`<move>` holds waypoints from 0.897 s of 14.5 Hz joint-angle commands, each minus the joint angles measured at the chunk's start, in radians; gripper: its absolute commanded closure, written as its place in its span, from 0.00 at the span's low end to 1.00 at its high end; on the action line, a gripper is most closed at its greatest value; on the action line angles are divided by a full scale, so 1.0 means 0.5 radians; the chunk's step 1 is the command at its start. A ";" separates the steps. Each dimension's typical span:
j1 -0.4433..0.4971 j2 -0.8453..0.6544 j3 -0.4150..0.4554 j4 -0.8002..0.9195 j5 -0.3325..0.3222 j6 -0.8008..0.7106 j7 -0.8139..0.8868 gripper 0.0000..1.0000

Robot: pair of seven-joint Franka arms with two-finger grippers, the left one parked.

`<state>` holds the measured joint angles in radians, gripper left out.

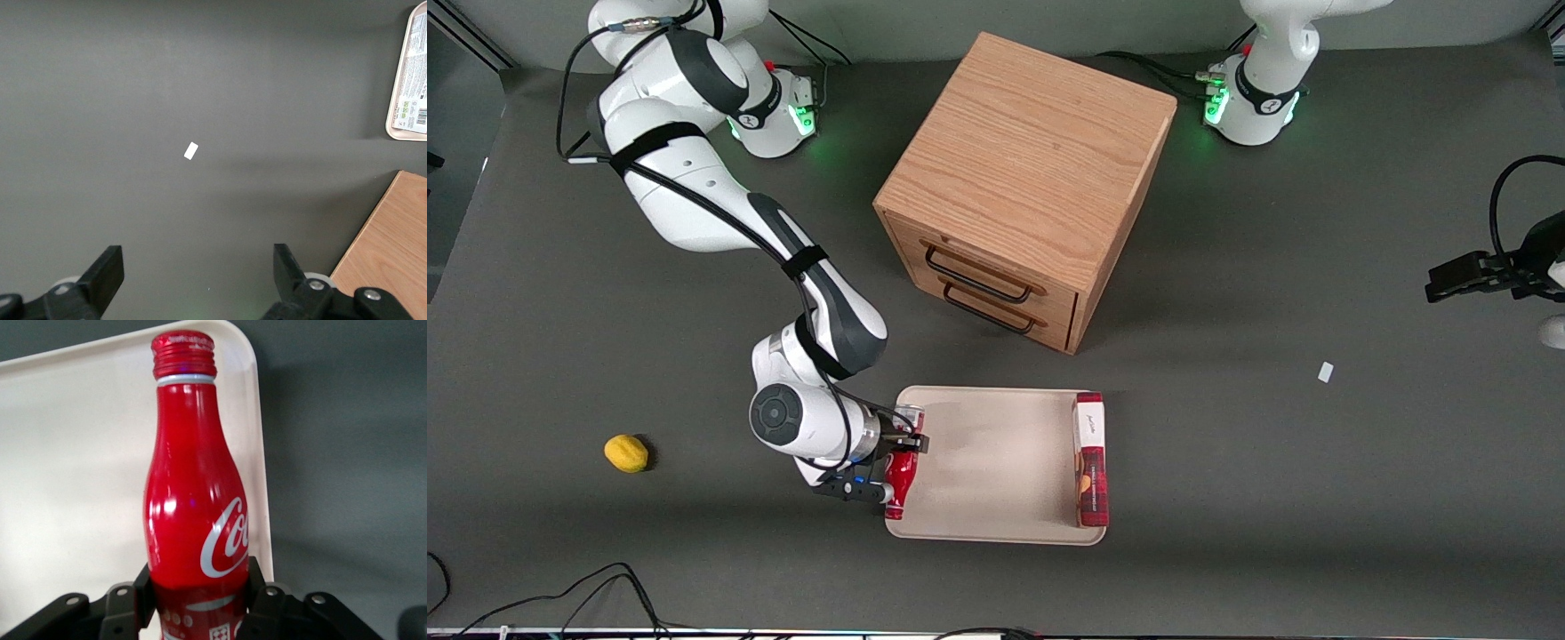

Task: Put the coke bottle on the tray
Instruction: 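Lower the bottle onto the tray and open the right gripper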

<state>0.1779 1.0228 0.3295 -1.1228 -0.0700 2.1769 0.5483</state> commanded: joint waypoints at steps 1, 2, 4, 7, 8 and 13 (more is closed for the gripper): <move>0.028 0.041 -0.030 0.089 -0.029 0.012 -0.023 1.00; 0.028 0.044 -0.039 0.089 -0.029 0.018 -0.023 1.00; 0.028 0.047 -0.039 0.089 -0.029 0.018 -0.023 1.00; 0.064 0.032 -0.058 0.092 -0.056 0.027 -0.011 0.00; 0.070 0.019 -0.070 0.089 -0.090 0.024 -0.001 0.00; 0.074 -0.048 -0.070 0.068 -0.167 -0.003 0.002 0.00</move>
<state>0.2042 1.0195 0.3080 -1.0835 -0.1227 2.1866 0.5481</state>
